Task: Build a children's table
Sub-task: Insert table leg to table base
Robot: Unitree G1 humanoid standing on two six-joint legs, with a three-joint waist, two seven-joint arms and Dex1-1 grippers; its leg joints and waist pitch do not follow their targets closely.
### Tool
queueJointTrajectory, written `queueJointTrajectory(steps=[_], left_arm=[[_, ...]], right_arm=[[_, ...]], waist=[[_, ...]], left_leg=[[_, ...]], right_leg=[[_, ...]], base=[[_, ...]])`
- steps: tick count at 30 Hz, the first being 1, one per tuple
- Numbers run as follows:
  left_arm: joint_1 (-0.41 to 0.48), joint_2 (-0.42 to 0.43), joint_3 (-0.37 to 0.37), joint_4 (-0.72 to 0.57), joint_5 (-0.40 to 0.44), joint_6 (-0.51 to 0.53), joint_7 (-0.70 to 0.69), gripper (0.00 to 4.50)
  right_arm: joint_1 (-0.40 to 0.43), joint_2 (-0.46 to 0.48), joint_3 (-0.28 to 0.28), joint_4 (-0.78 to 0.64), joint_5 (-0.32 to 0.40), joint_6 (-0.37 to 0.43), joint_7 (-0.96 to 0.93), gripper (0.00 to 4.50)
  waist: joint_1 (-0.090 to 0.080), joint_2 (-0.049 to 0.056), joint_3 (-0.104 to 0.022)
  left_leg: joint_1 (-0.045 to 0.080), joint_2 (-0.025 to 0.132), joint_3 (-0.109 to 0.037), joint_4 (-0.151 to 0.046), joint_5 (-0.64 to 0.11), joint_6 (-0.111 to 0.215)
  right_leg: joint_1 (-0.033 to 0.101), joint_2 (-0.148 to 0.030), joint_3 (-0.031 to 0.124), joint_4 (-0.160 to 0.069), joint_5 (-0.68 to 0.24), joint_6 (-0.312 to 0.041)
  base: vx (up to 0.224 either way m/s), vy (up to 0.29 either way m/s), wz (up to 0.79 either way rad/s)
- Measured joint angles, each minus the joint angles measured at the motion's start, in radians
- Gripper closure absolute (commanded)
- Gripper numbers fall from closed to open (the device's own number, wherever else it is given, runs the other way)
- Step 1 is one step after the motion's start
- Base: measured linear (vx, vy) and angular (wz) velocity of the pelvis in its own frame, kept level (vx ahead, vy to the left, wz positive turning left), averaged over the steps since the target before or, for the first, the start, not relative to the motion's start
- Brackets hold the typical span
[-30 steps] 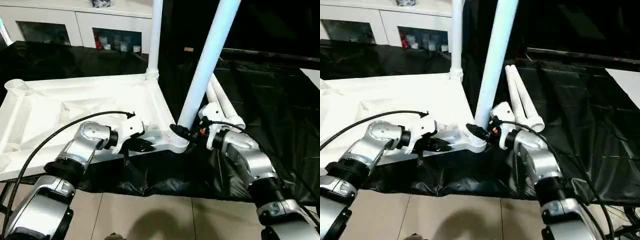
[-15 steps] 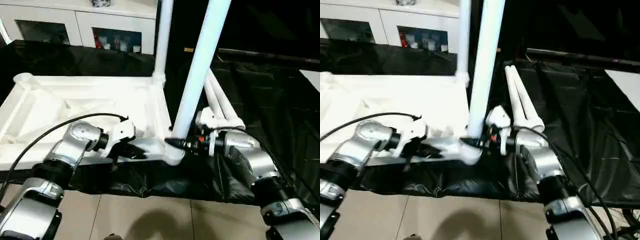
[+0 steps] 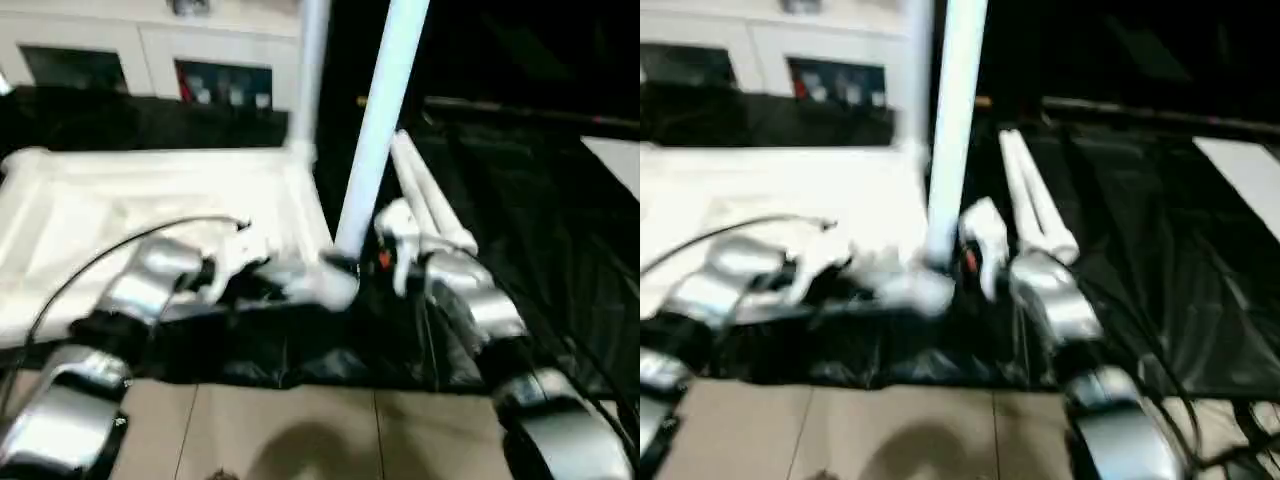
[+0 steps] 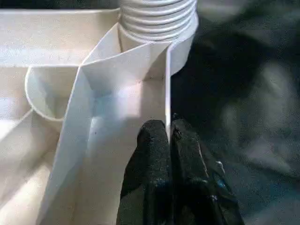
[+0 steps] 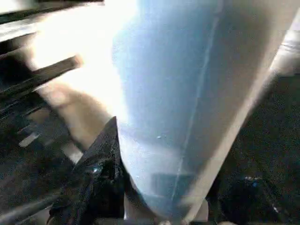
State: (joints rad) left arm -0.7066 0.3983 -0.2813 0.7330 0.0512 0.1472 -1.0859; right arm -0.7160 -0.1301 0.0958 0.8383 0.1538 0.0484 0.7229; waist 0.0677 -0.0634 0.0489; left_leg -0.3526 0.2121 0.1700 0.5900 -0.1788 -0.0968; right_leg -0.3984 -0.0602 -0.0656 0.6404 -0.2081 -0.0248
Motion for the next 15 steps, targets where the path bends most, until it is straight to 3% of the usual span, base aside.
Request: queueJointTrajectory(steps=[7, 15], left_arm=[[-0.004, -0.132, 0.012, -0.063, 0.040, 0.130, 0.228, 4.50], [-0.005, -0.134, 0.010, -0.072, 0.044, 0.144, 0.249, 4.50]], right_arm=[[-0.085, 0.029, -0.051, 0.126, -0.011, -0.018, -0.217, 2.64], [-0.119, 0.052, -0.069, 0.187, -0.029, -0.039, -0.259, 2.64]], waist=[[0.011, -0.001, 0.000], [0.006, -0.002, 0.000]], left_leg=[[-0.004, 0.000, 0.001, -0.002, 0.000, 0.000], [-0.004, 0.000, 0.002, -0.003, -0.001, 0.002]], right_leg=[[-0.002, 0.000, 0.000, -0.001, 0.001, -0.004], [-0.002, 0.000, 0.000, -0.006, 0.002, -0.003]], base=[[0.000, 0.000, 0.00], [0.000, 0.000, 0.00]])
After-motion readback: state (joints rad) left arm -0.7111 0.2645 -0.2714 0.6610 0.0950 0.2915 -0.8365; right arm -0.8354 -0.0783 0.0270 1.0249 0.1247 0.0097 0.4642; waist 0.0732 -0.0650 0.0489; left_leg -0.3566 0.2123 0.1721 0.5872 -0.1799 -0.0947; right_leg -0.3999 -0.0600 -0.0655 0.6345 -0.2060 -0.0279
